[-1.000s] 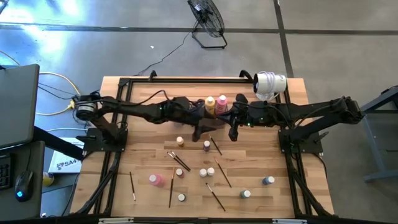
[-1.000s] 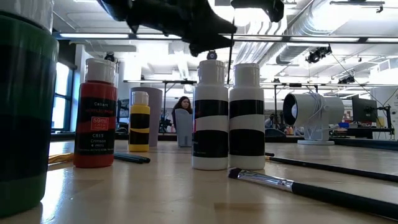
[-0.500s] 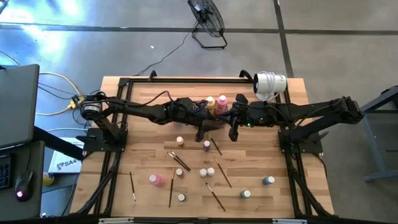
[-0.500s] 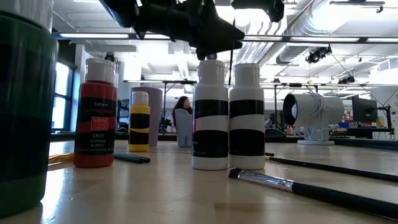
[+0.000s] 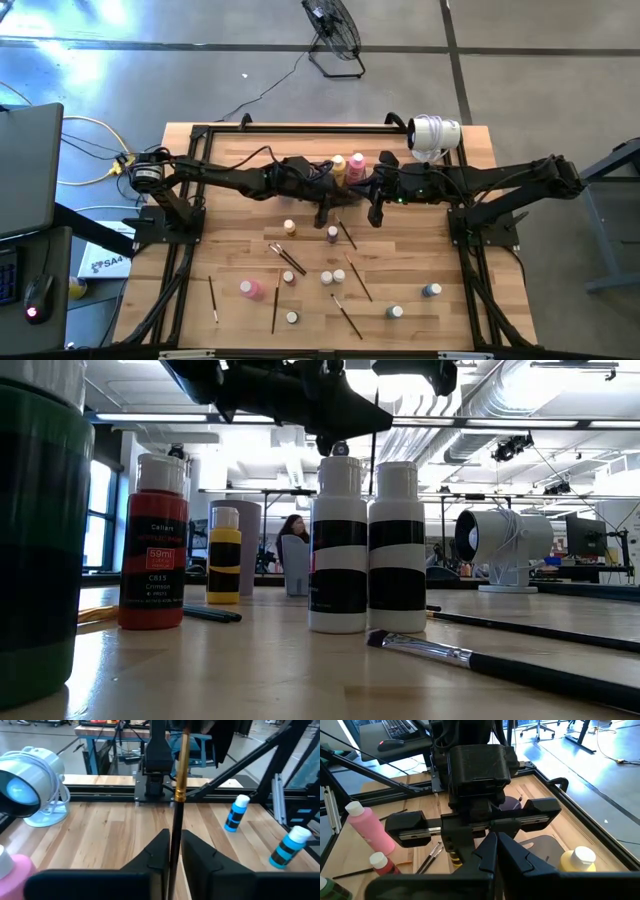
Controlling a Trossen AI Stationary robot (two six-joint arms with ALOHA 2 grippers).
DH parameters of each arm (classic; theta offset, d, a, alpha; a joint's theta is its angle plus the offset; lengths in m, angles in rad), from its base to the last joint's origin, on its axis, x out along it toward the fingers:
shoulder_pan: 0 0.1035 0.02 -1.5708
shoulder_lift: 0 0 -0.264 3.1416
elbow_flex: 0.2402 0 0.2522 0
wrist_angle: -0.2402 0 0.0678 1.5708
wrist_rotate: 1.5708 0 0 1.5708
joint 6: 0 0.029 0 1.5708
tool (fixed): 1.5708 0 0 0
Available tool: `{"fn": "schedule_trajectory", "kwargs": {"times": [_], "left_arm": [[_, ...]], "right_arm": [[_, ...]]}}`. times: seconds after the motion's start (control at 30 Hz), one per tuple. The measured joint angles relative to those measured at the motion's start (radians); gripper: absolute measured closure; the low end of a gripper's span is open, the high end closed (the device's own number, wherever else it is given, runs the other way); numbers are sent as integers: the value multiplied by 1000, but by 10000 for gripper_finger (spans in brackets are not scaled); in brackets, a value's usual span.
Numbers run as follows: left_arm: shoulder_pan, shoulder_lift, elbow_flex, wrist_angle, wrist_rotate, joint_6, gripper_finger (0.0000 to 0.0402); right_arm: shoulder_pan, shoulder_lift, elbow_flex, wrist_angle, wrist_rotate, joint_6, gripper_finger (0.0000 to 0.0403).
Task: Pick & Place Paint Supplies
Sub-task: Put the gold paint brush into the purple cup
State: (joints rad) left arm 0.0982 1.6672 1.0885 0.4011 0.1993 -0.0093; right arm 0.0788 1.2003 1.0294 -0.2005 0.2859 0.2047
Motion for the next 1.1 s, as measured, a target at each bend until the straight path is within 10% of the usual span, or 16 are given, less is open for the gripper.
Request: {"fn": "schedule_trajectory", "kwargs": {"times": [1.1], "left_arm": [[33,-52,-1,-120,30,71,398]], "right_arm": [[0,-120,0,-98,-113,107,377]]}}
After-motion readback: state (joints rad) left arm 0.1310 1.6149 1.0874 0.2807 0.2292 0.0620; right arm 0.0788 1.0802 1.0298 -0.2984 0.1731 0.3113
